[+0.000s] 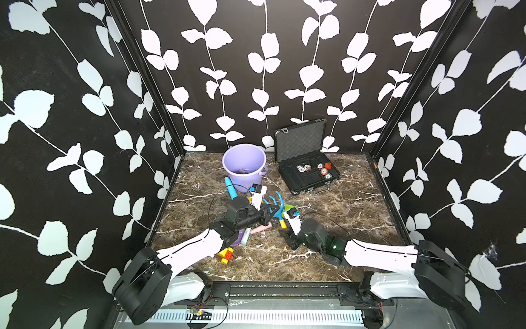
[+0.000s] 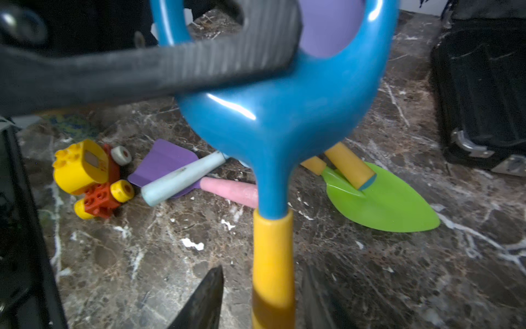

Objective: Organize the gardening tools
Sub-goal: Pick up the gardening tool from the center of the board, then place the gardening tool in the container.

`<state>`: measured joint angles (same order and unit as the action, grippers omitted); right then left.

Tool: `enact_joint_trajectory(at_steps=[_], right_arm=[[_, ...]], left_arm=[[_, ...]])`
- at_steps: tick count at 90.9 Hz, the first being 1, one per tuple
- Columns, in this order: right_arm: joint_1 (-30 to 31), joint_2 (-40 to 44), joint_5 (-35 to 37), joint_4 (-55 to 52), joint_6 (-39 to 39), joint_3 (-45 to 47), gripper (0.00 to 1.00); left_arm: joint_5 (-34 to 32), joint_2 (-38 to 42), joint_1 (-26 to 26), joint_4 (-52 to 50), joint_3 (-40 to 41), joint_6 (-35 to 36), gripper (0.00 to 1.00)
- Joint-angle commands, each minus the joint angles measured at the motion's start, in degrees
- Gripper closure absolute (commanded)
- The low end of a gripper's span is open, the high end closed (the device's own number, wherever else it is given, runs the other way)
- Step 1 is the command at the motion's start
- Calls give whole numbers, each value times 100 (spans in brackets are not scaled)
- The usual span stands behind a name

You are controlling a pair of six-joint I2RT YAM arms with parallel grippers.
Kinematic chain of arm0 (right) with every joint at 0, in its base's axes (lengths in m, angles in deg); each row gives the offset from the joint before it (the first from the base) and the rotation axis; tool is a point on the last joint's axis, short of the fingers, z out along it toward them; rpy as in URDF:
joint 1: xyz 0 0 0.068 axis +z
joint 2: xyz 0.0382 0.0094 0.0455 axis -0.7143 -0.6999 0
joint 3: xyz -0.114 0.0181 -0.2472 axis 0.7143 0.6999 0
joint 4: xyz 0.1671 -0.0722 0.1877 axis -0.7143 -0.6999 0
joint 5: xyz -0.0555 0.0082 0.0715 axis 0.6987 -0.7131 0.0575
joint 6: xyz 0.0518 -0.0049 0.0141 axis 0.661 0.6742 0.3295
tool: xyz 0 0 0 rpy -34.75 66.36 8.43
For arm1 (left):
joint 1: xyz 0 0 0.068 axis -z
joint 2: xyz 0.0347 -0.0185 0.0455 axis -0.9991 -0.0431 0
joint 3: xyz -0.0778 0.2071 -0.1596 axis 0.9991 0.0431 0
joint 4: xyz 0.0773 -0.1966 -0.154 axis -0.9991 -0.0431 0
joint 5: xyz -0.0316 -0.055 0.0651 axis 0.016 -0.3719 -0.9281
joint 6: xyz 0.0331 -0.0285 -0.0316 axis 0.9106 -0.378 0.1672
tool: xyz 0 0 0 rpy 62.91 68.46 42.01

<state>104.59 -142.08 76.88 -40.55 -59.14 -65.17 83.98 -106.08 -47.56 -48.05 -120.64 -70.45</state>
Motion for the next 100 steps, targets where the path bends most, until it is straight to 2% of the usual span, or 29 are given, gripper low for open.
enact_joint_trajectory(at_steps=[1,24,27,30,50,74,89,100], right_arm=[[46,250,250,265,44,23,37],[37,765,732,140,40,378,14],[33,821,803,130,40,427,4],[37,893,863,111,40,449,1],[36,1149,1249,-151,76,530,1],[35,1279,1532,-241,137,613,1],[35,1253,1605,-273,142,569,1],[33,1257,1634,-318,154,525,1]], left_arm=[[-38,290,-25,87,-219,453,100],[-725,768,-34,-380,-444,1197,100],[-809,828,-28,-444,-497,1318,100],[-916,887,-28,-480,-542,1416,100],[-1832,1271,-33,-412,-850,2289,100],[-2992,1221,-42,-620,-1830,3513,100],[-3152,895,-189,-609,-2347,3928,100],[-3001,443,-573,-829,-2834,3895,100]])
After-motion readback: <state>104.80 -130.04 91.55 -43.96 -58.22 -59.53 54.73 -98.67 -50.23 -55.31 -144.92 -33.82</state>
